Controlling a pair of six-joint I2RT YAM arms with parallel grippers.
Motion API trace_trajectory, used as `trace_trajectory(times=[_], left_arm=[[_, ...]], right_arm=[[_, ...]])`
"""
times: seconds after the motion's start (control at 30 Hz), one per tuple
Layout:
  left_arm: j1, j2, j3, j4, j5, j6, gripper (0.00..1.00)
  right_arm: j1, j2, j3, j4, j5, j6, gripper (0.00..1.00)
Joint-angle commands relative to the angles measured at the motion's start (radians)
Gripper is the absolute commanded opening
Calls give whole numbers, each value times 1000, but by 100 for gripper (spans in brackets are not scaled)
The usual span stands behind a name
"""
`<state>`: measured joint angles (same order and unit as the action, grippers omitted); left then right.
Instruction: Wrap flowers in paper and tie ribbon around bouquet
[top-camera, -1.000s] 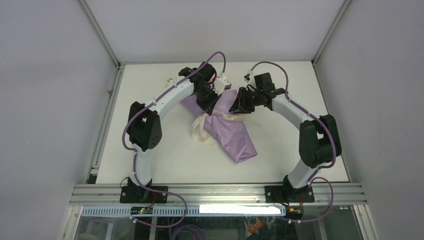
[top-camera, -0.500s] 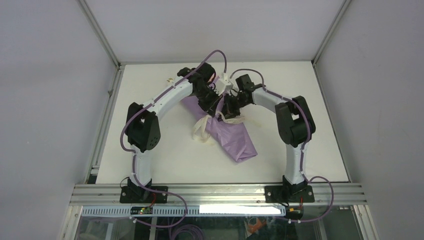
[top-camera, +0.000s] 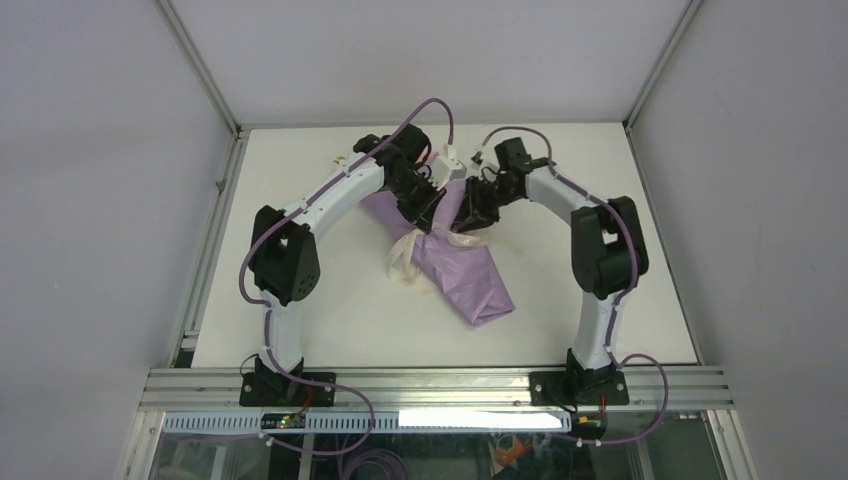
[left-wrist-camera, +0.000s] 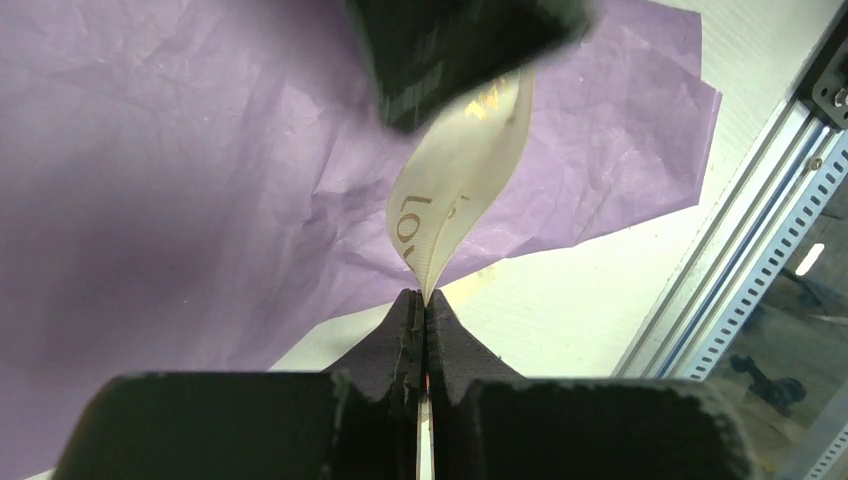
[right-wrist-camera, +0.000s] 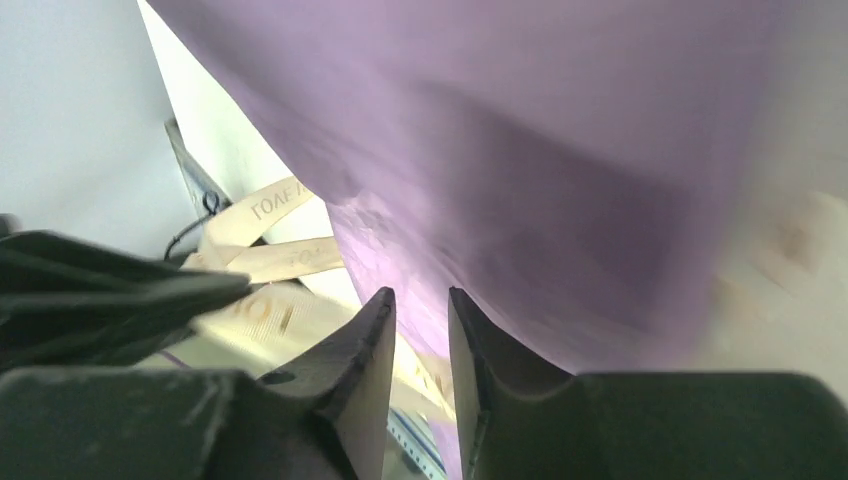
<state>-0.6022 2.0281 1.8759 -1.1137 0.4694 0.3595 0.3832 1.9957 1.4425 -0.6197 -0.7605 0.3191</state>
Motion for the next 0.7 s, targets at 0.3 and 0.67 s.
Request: trace_trajectory(times=[0.3,0.67], left_arm=[[-2,-96,-43,23,-19,89,0],[-2,-99,-49,15,-26,97,0]], right_arm=[[-107,-175,105,-353,-97,-738,46],[-86,-116,124,-331,-53,-982,56]])
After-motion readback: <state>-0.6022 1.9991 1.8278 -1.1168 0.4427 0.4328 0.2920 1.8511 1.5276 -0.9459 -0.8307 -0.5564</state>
